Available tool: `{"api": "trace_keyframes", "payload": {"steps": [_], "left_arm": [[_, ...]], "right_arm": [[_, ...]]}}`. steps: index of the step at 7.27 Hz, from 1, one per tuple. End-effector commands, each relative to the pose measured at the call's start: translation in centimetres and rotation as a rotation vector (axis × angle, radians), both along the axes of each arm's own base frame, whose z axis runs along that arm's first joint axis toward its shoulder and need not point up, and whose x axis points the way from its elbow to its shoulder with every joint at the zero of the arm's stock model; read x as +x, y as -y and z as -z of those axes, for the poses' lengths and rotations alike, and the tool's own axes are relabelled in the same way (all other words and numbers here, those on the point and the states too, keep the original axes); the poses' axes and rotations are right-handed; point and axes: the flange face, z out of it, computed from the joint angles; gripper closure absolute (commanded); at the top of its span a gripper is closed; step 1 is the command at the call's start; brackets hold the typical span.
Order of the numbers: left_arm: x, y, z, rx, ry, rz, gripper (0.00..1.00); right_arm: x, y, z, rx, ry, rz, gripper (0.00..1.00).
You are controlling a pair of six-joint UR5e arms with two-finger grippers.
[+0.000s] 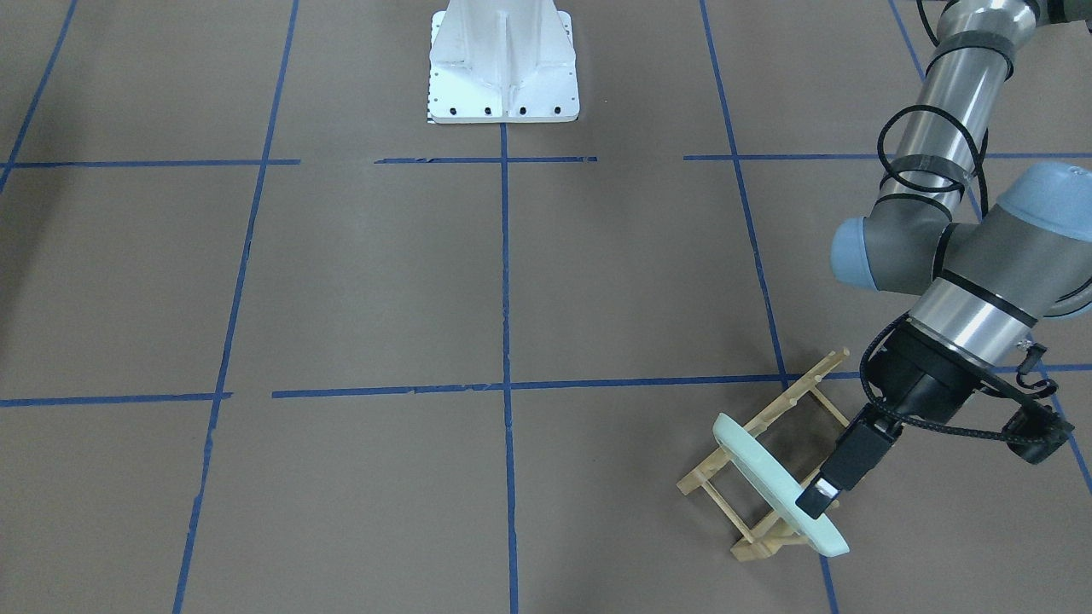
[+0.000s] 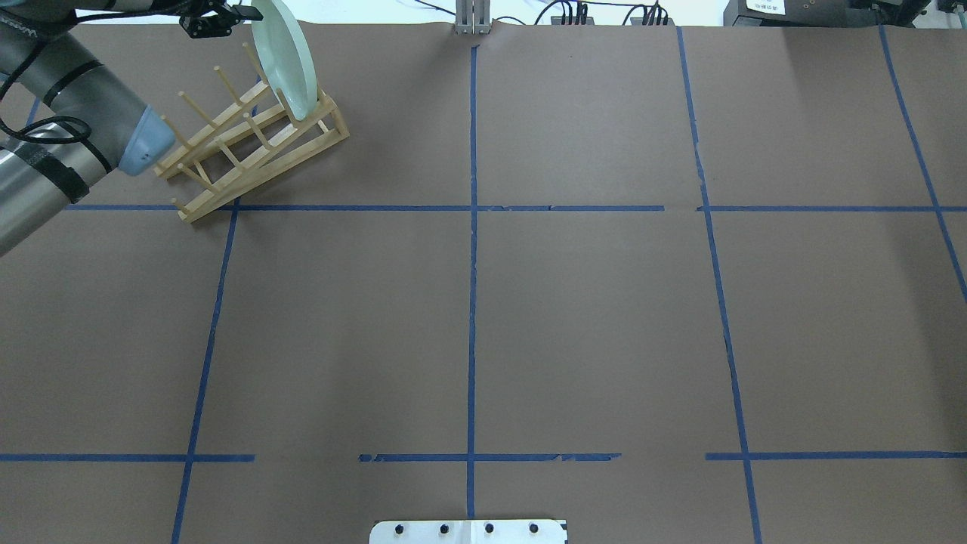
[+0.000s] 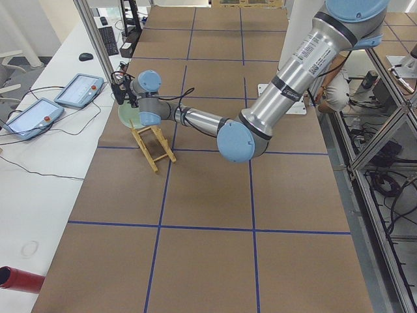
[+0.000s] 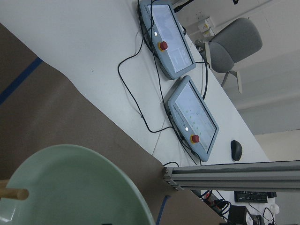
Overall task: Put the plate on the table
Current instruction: 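Reach the left gripper to the pale green plate's rim in the rack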
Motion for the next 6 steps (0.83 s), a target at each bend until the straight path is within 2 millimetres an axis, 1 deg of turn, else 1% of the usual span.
{"api": "trace_keyframes", "payload": {"steps": [1,2,4,5,6], "left_arm": [[0.68,-0.03,-0.38,-0.003,0.008,-0.006,0.31],[0.83,-0.01,-0.41,-0.004,0.009,-0.008,0.32],[1.28,-0.1,-0.26,0.0,0.01,-0.011,0.39],[1.3,-0.07,-0.02,0.004,0.008,-0.011,0.53],[1.29,-0.07,0.18,0.007,0.006,-0.011,0.84]], "right_arm": [[0.0,0.02,0.01,0.0,0.0,0.0,0.0],[0.0,-0.06,-0.05,-0.001,0.0,0.0,0.0],[0.0,-0.06,-0.06,-0.001,0.0,0.0,0.0],[0.0,-0.06,-0.06,-0.001,0.0,0.0,0.0],[0.0,-0.06,-0.06,-0.001,0.0,0.0,0.0]]}}
